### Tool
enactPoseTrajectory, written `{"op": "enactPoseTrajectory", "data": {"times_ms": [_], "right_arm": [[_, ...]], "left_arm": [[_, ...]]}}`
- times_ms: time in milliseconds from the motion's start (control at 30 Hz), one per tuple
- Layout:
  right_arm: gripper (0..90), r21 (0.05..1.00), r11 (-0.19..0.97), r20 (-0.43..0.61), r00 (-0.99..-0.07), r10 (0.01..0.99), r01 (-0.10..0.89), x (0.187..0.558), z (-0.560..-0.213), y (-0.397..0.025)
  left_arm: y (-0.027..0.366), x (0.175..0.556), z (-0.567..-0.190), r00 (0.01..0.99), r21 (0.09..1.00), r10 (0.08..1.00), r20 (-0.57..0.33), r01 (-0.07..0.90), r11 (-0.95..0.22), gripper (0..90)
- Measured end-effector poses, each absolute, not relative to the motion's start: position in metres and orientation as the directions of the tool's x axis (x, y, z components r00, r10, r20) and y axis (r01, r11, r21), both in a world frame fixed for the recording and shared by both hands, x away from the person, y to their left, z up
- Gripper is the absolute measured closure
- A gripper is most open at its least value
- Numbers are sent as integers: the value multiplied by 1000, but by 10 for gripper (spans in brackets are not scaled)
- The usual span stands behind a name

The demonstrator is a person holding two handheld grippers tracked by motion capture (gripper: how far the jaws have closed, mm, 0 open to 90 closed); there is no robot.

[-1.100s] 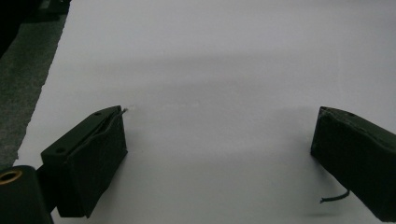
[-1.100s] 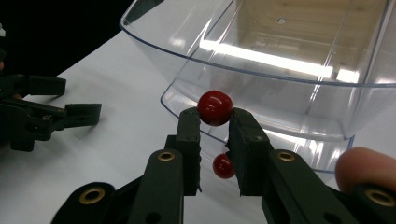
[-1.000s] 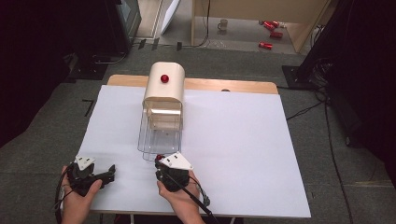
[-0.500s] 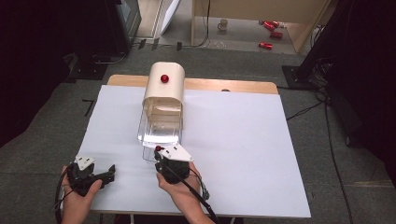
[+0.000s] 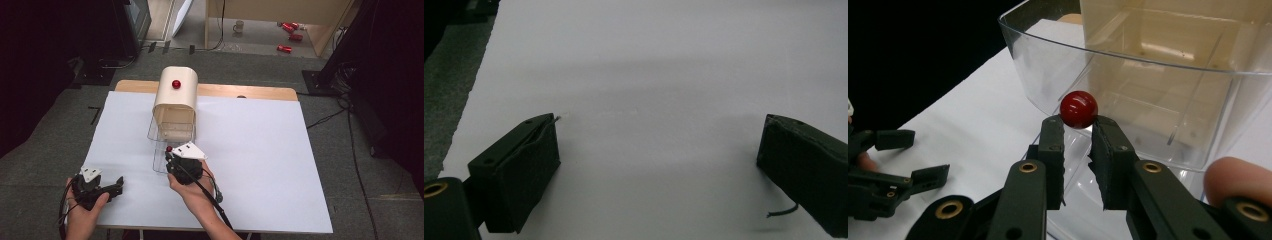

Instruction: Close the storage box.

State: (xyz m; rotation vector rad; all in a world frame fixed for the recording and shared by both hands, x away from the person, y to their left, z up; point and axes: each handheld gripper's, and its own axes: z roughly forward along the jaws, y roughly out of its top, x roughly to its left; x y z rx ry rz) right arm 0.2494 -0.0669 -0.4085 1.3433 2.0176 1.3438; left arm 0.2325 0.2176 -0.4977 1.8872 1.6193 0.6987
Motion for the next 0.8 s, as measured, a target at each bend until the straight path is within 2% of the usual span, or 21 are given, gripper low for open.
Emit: {"op": "enactPoseTrajectory", "data": {"times_ms": [800], "right_arm": [[767,847,94,180,-449,875,523,308,-404,-71]], "left_arm": [[218,233,-498,140,701,989,36,702,-125,37]]}}
